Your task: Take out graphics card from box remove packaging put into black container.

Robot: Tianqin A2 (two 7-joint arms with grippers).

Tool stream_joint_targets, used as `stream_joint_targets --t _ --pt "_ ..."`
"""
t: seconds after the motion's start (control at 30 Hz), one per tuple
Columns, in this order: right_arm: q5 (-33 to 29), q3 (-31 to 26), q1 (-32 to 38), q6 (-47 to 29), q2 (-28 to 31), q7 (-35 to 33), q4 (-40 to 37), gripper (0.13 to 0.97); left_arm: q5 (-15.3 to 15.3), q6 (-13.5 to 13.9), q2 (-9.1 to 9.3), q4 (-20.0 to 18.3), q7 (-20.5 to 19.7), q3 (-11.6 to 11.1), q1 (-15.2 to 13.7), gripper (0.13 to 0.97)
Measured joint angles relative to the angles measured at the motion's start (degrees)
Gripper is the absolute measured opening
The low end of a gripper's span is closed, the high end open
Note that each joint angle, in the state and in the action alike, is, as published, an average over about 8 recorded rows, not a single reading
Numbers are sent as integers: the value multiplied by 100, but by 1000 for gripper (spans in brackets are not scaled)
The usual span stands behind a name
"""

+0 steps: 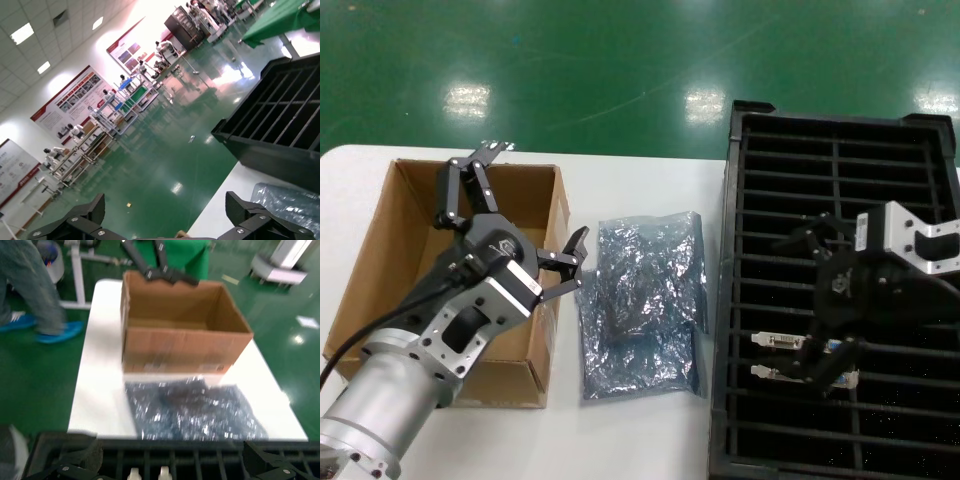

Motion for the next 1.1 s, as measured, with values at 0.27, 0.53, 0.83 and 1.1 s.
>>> stream_joint_targets --t 0.27,0.53,0.83,1.1 --pt "299 275 -609 866 -195 -231 104 966 -672 -318 -80 242 121 56 88 880" --pt "607 560 -1245 1757 -398 -470 212 966 -1374 -650 -163 495 247 114 181 945" --pt "954 882 -1957 2761 -625 -738 334 966 -2162 -1022 -256 777 388 179 284 966" --pt "1265 1167 -2591 3654 -827 -976 442 966 -2866 -1355 -339 1031 514 238 377 966"
